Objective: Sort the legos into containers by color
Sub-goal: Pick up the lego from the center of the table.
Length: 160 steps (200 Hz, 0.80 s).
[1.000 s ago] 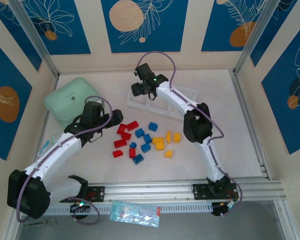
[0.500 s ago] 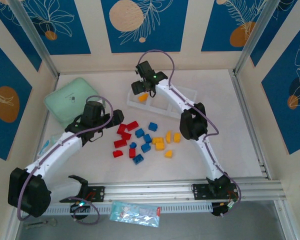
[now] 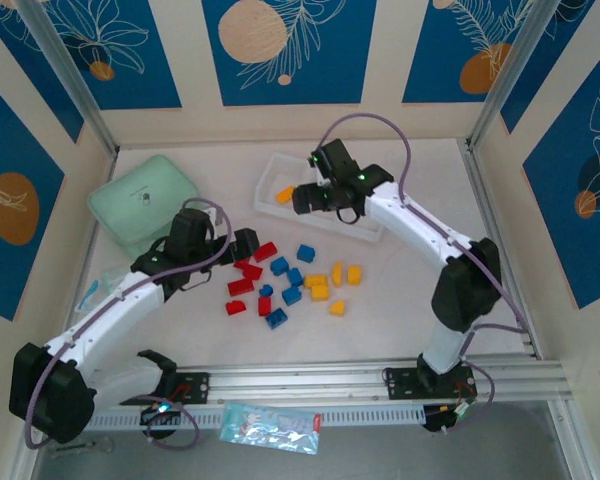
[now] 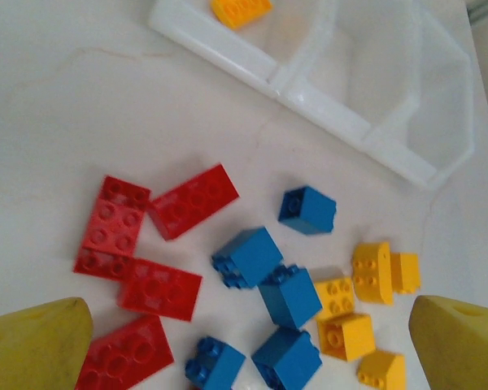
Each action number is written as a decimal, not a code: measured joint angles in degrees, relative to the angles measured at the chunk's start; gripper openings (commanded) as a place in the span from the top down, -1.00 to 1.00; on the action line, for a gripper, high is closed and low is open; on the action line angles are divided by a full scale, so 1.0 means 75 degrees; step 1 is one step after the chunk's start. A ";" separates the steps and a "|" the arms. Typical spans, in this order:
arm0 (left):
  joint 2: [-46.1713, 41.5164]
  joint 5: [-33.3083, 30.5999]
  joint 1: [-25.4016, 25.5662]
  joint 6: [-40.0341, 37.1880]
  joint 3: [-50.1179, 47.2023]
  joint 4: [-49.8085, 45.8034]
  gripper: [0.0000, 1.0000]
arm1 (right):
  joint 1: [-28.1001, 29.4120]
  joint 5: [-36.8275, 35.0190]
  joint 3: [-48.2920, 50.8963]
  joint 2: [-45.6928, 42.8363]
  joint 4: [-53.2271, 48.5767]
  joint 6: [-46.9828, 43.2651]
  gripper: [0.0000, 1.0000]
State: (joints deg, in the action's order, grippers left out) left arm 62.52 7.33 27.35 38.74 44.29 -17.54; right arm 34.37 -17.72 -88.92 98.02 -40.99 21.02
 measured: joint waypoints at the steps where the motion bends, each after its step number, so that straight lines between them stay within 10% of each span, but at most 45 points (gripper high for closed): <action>1: 0.0000 0.0003 0.0012 0.0000 -0.0006 0.0000 -0.99 | 0.0000 0.0003 0.0090 -0.0050 -0.0017 0.0017 -0.67; 74: -0.0038 -0.0085 0.1276 0.0309 -0.0641 0.0507 -0.99 | 0.0571 0.0035 0.3229 -0.1046 -0.0364 0.1559 -0.42; 160: -0.0038 -0.0449 0.1719 0.0583 -0.0860 0.0825 -0.99 | 0.0901 -0.0242 0.3678 -0.0679 0.0163 0.2498 -0.10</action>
State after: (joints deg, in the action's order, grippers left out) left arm 62.24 3.97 40.25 43.11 37.85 -11.35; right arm 41.12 -19.53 -61.34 92.92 -39.77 39.75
